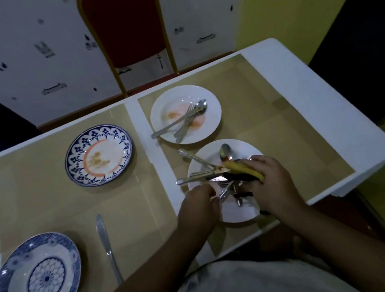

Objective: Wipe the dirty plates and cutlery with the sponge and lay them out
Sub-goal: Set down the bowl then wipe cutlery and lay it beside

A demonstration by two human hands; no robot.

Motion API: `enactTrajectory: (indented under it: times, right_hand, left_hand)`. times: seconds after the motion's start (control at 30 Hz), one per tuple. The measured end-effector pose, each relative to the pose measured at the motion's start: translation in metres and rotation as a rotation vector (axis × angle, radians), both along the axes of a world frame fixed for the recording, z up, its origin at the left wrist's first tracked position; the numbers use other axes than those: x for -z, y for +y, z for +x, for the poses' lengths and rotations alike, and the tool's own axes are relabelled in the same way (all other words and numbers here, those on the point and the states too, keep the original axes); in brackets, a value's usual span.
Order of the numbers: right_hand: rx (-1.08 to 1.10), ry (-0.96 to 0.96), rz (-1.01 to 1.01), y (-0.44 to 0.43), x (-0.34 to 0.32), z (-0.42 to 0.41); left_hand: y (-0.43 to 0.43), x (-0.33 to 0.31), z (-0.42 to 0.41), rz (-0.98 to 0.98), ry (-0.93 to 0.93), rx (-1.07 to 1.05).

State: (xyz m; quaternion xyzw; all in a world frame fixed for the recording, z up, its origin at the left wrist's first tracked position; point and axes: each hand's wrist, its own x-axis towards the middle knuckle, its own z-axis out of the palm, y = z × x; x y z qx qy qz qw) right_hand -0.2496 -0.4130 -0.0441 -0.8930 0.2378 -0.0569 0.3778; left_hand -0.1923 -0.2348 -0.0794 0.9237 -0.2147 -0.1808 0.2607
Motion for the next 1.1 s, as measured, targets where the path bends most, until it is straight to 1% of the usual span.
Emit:
enactTrajectory:
  times: [0.23,0.37,0.5,0.6,0.67,0.7,0.8,0.9,0.93,1.0,1.03,1.1]
  right_hand:
    - [0.025,0.038,0.060,-0.029,0.005,-0.001]
    - [0.004,0.077,0.079,-0.034,0.011,0.000]
    - [-0.007,0.067,0.108,-0.032,0.014,0.003]
    - [-0.006,0.036,0.137,-0.025,0.014,0.007]
    - [-0.039,0.000,0.151,-0.018,0.014,0.008]
    - [-0.074,-0.020,0.151,-0.014,0.015,0.008]
    - [-0.274,-0.057,0.121,0.000,0.021,0.002]
    - [-0.530,-0.018,-0.066,0.017,0.030,-0.012]
    - [-0.568,-0.002,-0.100,0.021,0.033,-0.016]
    - [-0.605,-0.033,-0.175,0.022,0.037,-0.019]
    - [-0.640,-0.047,-0.241,0.020,0.041,-0.017]
    - [-0.705,-0.011,-0.365,0.014,0.049,-0.008]
  left_hand:
    - [-0.030,0.003,-0.004,0.102,0.081,-0.107]
    - [-0.034,0.004,-0.006,0.117,0.080,-0.129]
    - [-0.034,0.004,-0.004,0.098,0.120,-0.193]
    - [-0.029,0.001,0.000,-0.025,0.235,-0.293]
    - [-0.025,-0.006,0.002,-0.129,0.390,-0.397]
    - [-0.023,-0.009,0.004,-0.210,0.503,-0.479]
    - [-0.016,-0.017,0.007,-0.471,0.855,-0.710]
    - [-0.008,-0.017,0.009,-0.653,1.062,-0.730]
    - [-0.006,-0.016,0.008,-0.699,1.114,-0.729]
    - [-0.001,-0.016,0.006,-0.769,1.181,-0.759]
    - [0.002,-0.017,0.005,-0.788,1.183,-0.775]
    - [0.009,-0.022,0.001,-0.787,1.142,-0.796]
